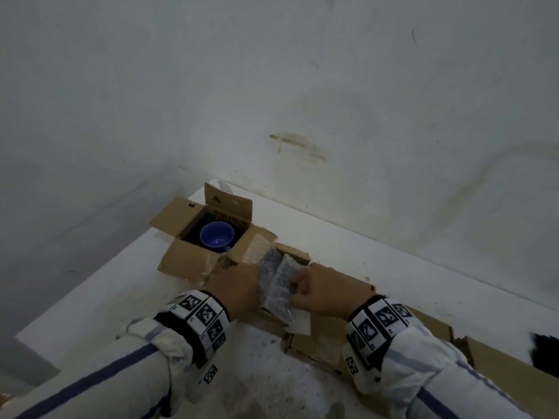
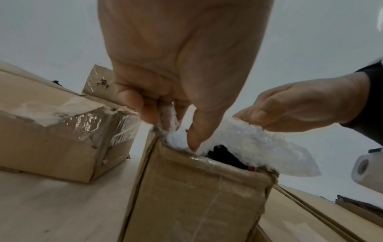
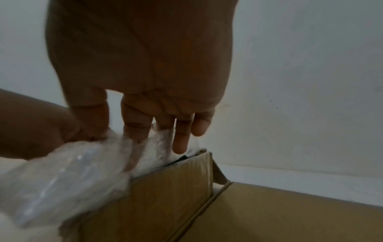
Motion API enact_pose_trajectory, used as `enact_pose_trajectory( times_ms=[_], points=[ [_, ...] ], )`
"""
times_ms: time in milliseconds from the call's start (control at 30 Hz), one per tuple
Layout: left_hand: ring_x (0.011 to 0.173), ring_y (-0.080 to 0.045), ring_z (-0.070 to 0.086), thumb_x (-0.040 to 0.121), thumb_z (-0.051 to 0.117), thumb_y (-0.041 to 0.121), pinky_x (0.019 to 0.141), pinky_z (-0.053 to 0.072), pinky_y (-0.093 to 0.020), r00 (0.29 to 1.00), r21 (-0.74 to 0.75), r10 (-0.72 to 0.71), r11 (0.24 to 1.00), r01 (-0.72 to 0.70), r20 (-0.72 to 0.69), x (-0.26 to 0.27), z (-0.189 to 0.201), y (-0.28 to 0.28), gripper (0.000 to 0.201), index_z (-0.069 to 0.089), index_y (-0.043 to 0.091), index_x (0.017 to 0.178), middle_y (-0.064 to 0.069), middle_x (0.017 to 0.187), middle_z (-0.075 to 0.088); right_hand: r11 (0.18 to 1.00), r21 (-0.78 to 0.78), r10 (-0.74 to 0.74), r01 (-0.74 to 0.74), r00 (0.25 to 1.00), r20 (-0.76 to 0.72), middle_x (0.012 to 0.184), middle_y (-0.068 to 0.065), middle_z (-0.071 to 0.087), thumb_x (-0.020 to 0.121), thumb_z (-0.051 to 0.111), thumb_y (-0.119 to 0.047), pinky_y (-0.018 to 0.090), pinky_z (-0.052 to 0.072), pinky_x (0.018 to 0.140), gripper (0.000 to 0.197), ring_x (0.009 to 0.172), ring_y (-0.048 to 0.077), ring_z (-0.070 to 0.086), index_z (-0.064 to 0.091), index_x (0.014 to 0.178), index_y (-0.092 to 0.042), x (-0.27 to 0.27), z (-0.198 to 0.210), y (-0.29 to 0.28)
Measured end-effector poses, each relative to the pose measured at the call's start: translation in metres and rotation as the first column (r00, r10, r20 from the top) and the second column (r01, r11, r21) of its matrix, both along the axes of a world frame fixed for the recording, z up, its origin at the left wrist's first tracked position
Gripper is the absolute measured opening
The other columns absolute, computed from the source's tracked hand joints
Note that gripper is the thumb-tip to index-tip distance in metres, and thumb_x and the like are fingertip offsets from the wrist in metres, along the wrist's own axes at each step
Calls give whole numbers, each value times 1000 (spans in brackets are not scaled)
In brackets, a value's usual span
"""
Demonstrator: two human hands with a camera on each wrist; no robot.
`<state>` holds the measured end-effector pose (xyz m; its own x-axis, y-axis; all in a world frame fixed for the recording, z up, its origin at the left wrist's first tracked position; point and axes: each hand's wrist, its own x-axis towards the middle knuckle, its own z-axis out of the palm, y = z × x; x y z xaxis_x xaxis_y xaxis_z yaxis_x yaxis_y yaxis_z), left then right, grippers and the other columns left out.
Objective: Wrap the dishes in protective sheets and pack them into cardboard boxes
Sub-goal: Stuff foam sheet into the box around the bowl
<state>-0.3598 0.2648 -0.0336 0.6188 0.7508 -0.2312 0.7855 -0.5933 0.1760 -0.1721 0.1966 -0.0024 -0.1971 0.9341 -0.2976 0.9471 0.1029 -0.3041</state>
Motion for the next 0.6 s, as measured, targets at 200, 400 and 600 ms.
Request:
enact_pose_trajectory(
  times_ms=[200, 400, 600],
  points=[
    [101, -29, 48, 86, 46, 27, 87, 37, -43, 993, 329, -32, 942, 67, -111, 0, 8, -17, 18, 60, 20, 94, -5, 112, 50, 999, 27, 28, -45, 894, 447, 127, 4, 48, 86, 50, -49, 42, 29, 92, 42, 116, 29, 39, 64, 112, -19, -18, -8, 3],
    [87, -24, 58, 81, 62, 14, 78, 45, -33, 925, 206, -333, 907, 368, -185, 7, 16, -22, 6, 65, 11, 85, -8, 92, 62, 999, 32, -23, 7, 850, 526, 131, 5, 46, 77, 59, -59, 47, 22, 103, 61, 124, 29, 32, 56, 126, -22, -28, -13, 14],
    [101, -28, 47, 100, 27, 18, 84, 42, -35, 887, 229, -418, 860, 456, -197, 17, -14, -16, 34, 55, 5, 114, -13, 115, 55, 999, 24, 16, -36, 826, 563, 132, 8, 46, 88, 49, -50, 47, 20, 106, 50, 125, 32, 31, 52, 129, -21, -36, -23, 19]
  ],
)
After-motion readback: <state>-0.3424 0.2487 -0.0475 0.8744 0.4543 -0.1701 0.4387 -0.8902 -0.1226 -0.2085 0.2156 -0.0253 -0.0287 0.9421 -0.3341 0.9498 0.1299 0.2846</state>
